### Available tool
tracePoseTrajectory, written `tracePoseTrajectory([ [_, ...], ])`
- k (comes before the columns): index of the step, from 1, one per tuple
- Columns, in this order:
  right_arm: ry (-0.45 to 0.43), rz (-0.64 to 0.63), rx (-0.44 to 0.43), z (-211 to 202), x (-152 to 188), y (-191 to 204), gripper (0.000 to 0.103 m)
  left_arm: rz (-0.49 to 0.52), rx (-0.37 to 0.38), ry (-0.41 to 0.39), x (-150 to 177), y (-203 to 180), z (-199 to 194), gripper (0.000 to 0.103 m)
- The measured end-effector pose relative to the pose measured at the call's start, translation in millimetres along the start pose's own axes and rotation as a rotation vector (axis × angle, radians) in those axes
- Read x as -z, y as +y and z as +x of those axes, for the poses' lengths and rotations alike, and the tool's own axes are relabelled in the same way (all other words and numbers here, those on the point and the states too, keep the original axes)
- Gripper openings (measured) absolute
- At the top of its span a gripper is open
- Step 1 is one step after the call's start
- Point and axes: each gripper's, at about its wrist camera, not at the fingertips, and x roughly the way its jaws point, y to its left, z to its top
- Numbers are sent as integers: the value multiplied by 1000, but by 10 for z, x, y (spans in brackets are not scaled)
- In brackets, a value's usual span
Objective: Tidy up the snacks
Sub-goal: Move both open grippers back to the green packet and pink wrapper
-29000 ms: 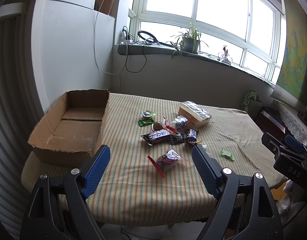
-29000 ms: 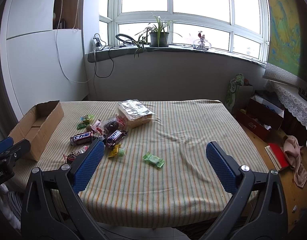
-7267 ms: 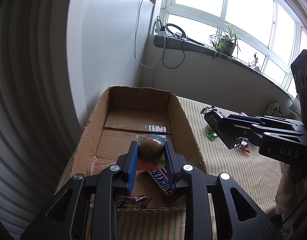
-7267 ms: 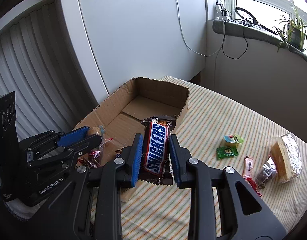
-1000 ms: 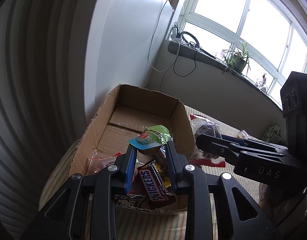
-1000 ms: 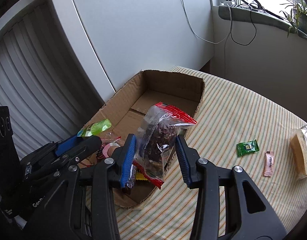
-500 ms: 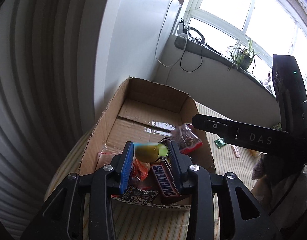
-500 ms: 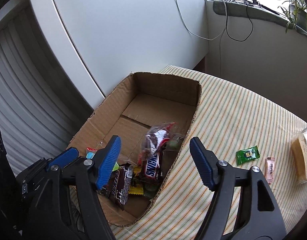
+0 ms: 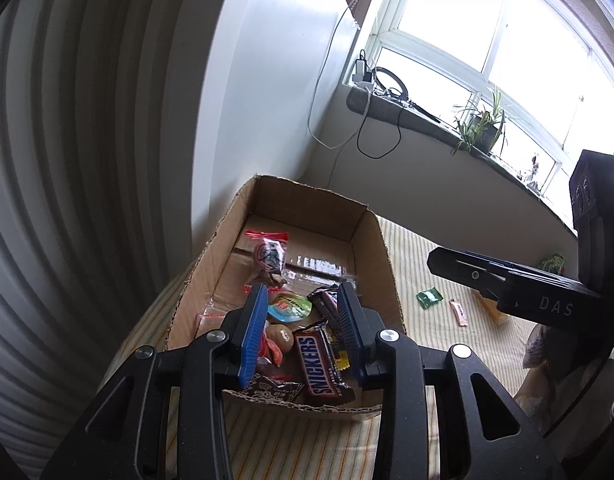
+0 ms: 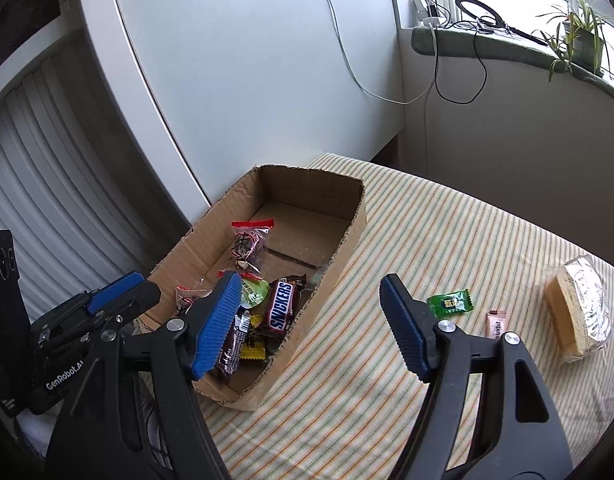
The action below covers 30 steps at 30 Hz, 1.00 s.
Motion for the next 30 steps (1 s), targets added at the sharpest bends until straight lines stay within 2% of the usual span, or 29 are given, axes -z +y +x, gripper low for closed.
tracePoseTrajectory([
  [6, -42, 73, 18, -368, 110, -543, 74, 25, 23, -7, -7, -213, -34, 35],
  [14, -36, 153, 43, -667, 351, -1226, 74, 97, 108, 31, 50, -764, 156, 35],
  [21, -22, 130, 48, -737, 575, -1469, 74, 158, 179, 93, 101, -1228, 449, 35],
  [29, 27, 98, 43, -430, 668, -1550, 74, 186, 186, 169, 149, -1522, 899, 35],
  [30, 32, 95, 39, -377, 666, -1558, 71, 191, 181, 179, 161, -1543, 963, 35],
])
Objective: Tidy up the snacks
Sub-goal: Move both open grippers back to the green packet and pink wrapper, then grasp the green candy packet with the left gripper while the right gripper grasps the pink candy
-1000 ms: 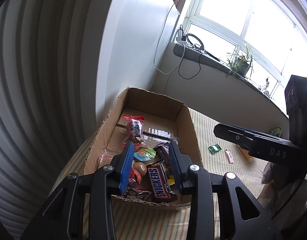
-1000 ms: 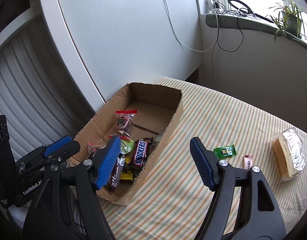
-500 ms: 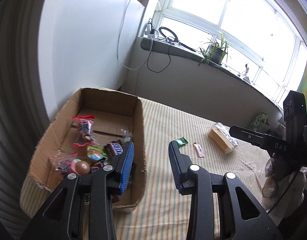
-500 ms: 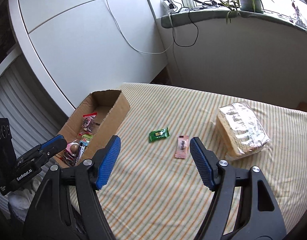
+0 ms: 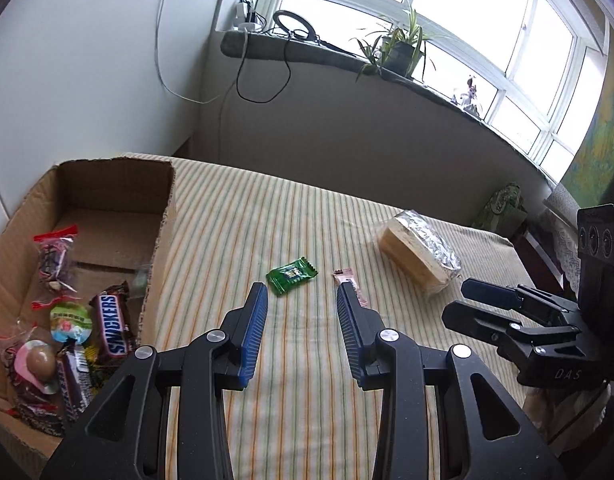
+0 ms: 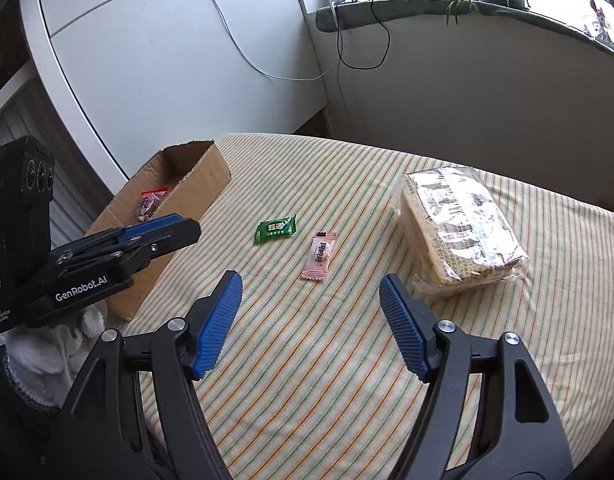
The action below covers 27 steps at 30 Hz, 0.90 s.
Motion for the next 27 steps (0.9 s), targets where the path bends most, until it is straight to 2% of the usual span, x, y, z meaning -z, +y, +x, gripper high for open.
tracePoseTrajectory([
  [3, 31, -8, -14, 177, -15, -16, 63, 16, -15, 33, -29, -23, 213, 34],
  [8, 74, -35, -10, 424, -16, -21, 60, 67, -41, 90, -18, -64, 513, 34],
  [10, 91, -48, -6, 506, -7, -16, 56, 86, -52, 108, -20, -77, 612, 34],
  [18, 135, -82, 7, 710, 2, -46, 54, 159, -122, 133, -11, -68, 807, 34],
  [27, 139, -111, 44, 749, -12, -13, 51, 225, -147, 163, -2, -156, 937, 34],
])
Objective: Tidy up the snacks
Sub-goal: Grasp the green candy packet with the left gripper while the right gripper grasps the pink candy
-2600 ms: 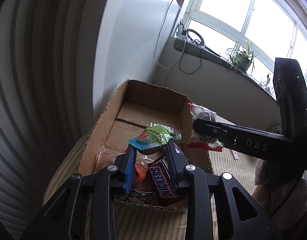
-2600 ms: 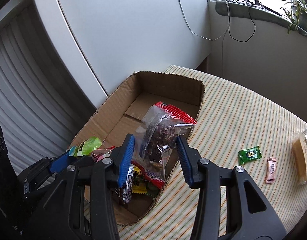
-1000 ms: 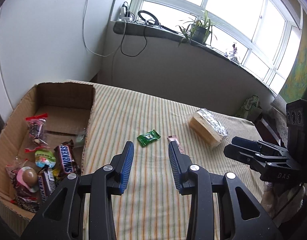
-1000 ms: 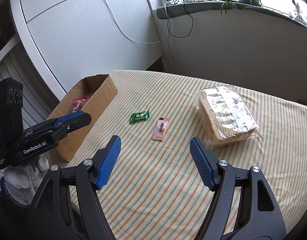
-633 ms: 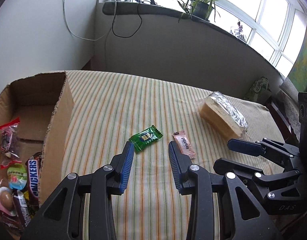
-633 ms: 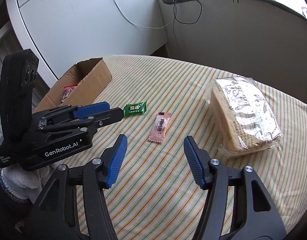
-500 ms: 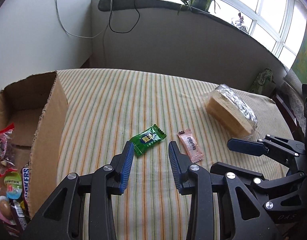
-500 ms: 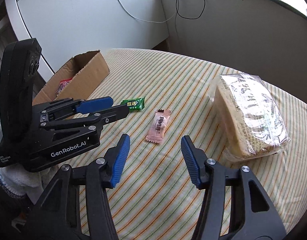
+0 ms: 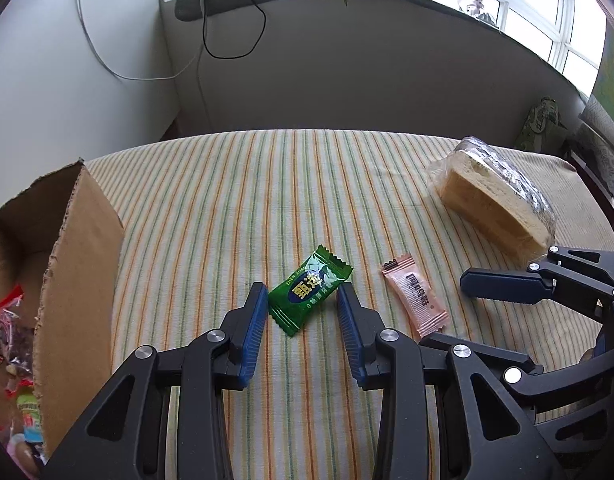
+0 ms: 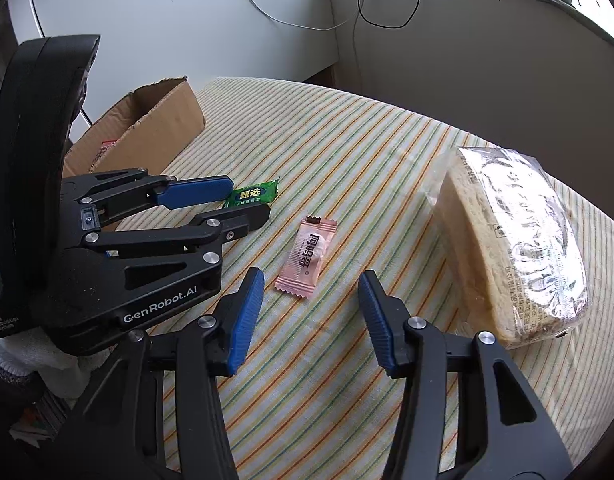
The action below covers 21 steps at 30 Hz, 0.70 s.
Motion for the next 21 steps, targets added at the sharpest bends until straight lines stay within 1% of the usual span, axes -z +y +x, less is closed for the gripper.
tracePoseTrajectory([
  [5, 3, -17, 21, 44, -33, 38, 51, -16, -6, 0, -79, -2, 66, 35],
  [11, -1, -42, 60, 108, -83, 93, 51, -51, 26, 3, -122, 77, 127, 34],
  [12, -2, -46, 66, 118, -89, 103, 49, -60, 31, 4, -125, 93, 131, 33],
  [17, -5, -67, 111, 186, -142, 155, 36, -78, 22, -2, -123, 171, 117, 26],
  [18, -5, -73, 120, 197, -148, 168, 33, -82, 17, -3, -121, 180, 113, 23],
  [20, -8, -81, 137, 216, -163, 180, 27, -91, 23, -4, -116, 192, 104, 23],
  [21, -10, -79, 144, 218, -168, 177, 21, -93, 25, -5, -108, 187, 97, 22],
])
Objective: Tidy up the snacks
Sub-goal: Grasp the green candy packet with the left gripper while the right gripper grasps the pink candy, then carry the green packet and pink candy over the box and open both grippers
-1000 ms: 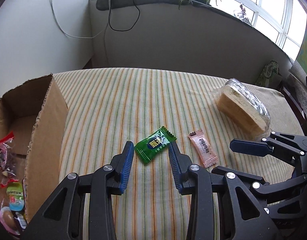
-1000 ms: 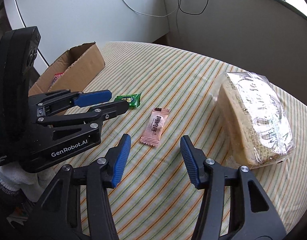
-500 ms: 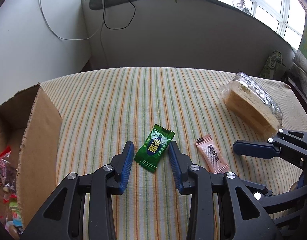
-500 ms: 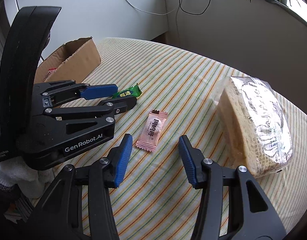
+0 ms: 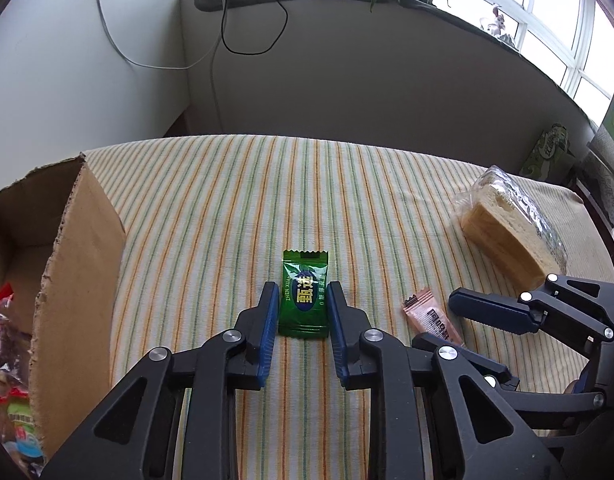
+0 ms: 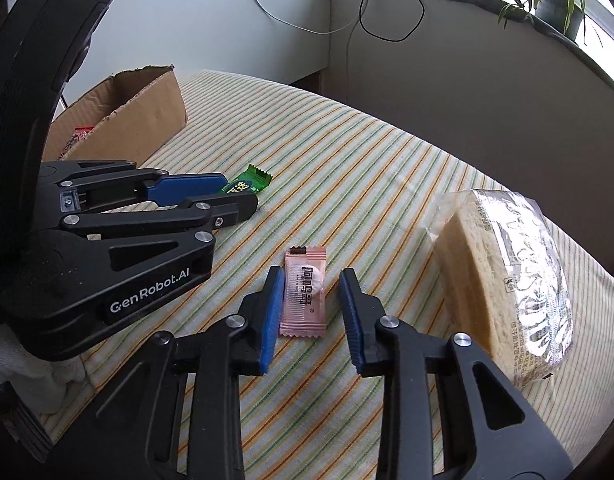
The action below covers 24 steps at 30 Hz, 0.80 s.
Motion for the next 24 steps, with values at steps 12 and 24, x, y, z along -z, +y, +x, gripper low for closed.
tracePoseTrajectory([
  [12, -35, 79, -23, -201, 92, -123, 20, -13, -12, -30, 15, -29, -86, 22],
  [24, -93, 115, -19, -728, 313, -24, 20, -12, 15, -106, 142, -97, -599, 22],
])
